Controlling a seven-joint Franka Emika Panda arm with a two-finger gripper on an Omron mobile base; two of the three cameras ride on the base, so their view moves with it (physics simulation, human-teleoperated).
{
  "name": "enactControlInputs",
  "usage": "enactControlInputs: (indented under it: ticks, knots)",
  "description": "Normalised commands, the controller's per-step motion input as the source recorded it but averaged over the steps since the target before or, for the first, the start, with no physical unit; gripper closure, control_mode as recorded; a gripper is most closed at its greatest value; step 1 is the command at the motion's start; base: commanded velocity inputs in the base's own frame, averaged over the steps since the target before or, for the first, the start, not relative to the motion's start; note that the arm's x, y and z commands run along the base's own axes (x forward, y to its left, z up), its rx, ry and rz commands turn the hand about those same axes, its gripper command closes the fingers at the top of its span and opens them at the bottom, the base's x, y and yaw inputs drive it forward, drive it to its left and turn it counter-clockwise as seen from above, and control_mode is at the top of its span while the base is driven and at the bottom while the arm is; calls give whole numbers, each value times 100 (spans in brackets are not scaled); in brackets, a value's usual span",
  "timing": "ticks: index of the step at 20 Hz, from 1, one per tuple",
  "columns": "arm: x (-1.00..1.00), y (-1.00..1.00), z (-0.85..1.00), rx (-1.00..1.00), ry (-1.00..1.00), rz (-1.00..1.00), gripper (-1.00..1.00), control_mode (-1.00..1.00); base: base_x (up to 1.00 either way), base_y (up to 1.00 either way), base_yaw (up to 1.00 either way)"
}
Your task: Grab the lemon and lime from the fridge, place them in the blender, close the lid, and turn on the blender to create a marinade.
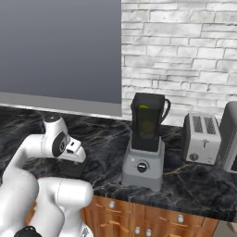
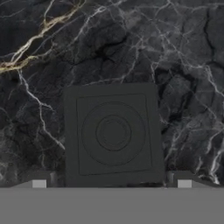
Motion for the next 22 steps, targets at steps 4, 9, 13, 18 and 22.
enactControlInputs:
  ticks: [4,9,13,18,22]
  knots:
    - [10,2,-37,0,0,4,-100,-100,0,0,0]
    - [6,0,-46,0,1,4,-100,-100,0,0,0]
    - [1,-1,-50,4,1,7,-100,-100,0,0,0]
    - [-7,-14,-35,7,0,7,-100,-100,0,0,0]
    - [-2,-18,-31,8,0,6,-100,-100,0,0,0]
